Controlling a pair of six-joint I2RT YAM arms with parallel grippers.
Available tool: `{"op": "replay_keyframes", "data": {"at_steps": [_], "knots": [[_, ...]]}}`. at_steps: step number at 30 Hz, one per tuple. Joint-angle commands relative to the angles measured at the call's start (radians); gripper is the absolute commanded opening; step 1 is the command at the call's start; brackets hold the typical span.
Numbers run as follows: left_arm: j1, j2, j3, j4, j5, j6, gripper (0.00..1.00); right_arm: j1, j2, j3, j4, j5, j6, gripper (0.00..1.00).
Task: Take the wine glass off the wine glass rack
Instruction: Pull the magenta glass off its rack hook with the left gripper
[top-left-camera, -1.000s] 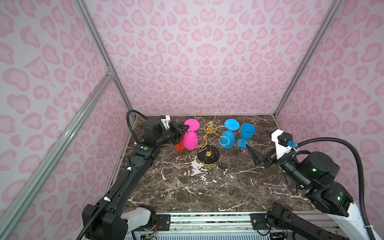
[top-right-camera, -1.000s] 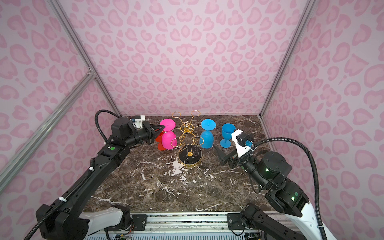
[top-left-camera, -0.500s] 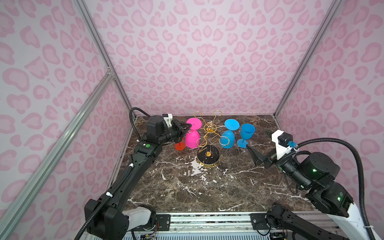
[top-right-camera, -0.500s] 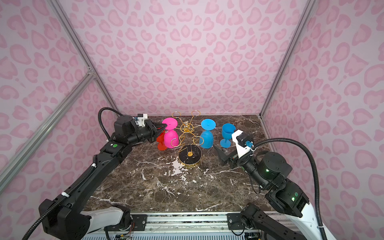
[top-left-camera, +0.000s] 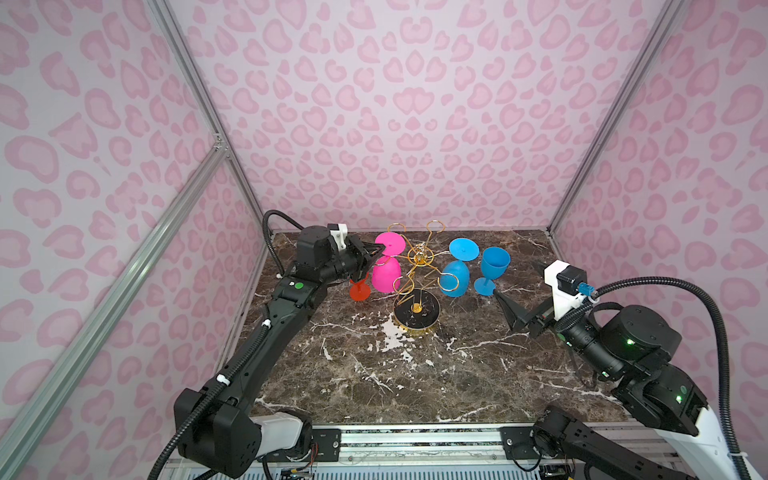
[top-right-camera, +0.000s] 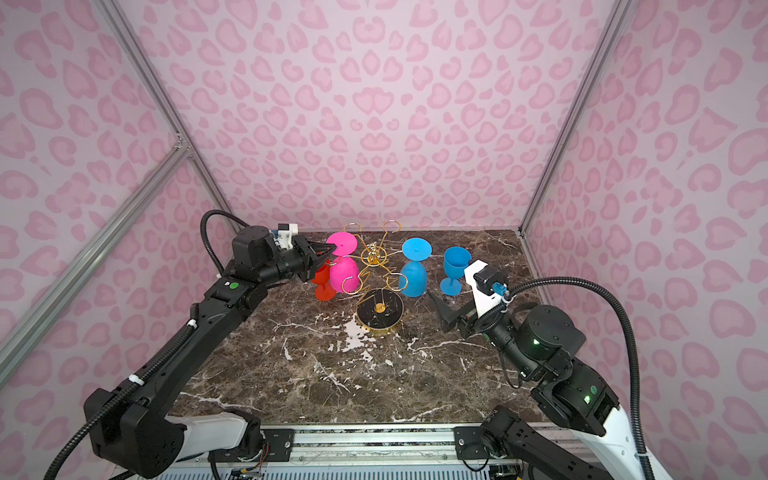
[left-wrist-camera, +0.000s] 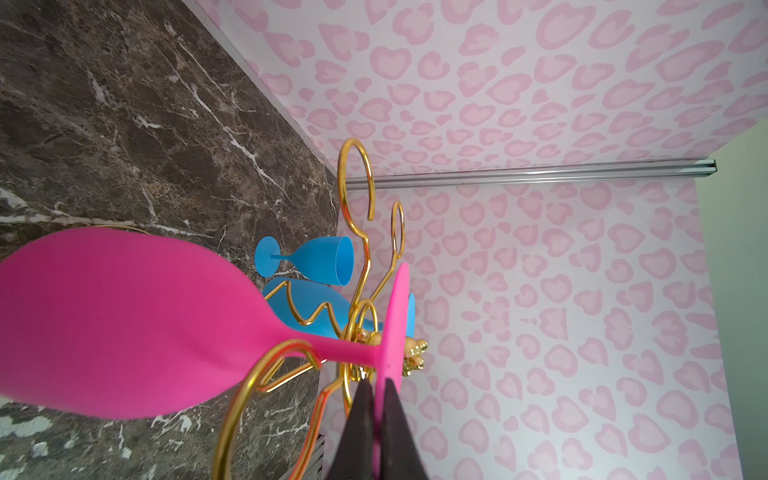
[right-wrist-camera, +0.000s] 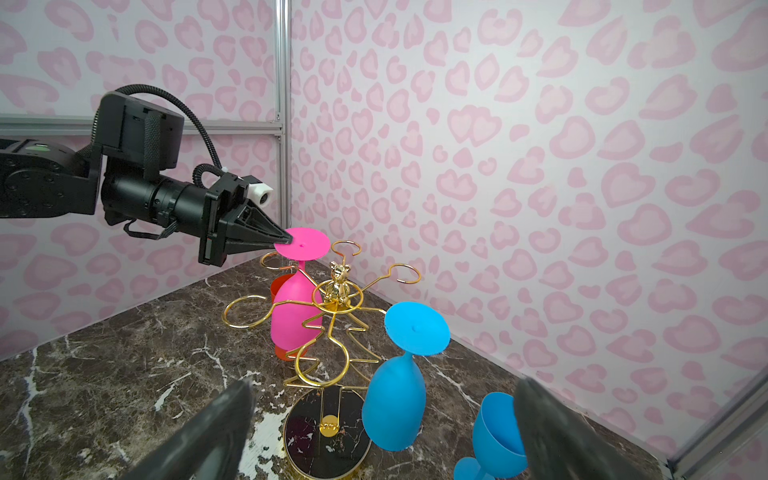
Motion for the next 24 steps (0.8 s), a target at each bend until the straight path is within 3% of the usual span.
{"op": "replay_keyframes", "data": {"at_steps": [1,24], "knots": [[0.0,0.008,0.024,0.016,-0.017,0.019,0.03,-0.001,-0.005,-0.008,0.021,0.0,0.005,1.0],[0.032,0.029,0.075,0.013,-0.037,0.033,0.03,-0.001,-0.025,-0.009,0.011,0.011,0.005,1.0]]}}
